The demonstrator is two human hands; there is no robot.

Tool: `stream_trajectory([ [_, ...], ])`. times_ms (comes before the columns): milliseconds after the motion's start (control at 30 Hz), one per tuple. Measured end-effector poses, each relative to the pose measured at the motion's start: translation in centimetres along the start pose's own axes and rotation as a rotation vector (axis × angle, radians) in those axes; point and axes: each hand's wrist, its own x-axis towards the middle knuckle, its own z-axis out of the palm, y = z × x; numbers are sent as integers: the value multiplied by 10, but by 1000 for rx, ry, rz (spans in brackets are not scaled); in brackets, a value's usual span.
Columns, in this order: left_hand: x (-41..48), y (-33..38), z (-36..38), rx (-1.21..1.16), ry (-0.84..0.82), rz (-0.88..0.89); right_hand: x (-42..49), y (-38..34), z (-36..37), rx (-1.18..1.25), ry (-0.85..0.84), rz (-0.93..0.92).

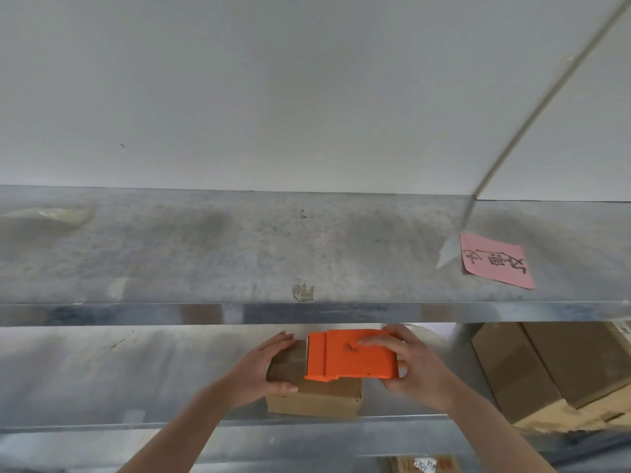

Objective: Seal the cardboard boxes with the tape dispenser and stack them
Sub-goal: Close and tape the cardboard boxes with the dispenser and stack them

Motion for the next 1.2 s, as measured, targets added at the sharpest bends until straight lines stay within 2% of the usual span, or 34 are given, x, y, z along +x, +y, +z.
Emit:
stream_trajectory([
  [133,-1,3,1,-3,-5,50,-10,3,-4,23,-3,0],
  [400,3,4,4,15,-15,-45,-38,40,-53,191,-93,217],
  [500,6,0,5,51,-32,-45,-40,47,-48,221,-157,238],
  [633,5,-3,8,81,-42,-51,-51,57,-51,275,-133,275],
  [733,3,2,8,85,-48,-62,-62,72,-66,237,-80,287],
  [833,3,5,6,80,-42,-79,-65,85,-73,228,-107,286],
  [967,4,6,5,89,-40,-92,-61,90,-66,173,-136,251],
  [1200,3,7,6,97,-33,-80,-54,95,-46,171,-91,232],
])
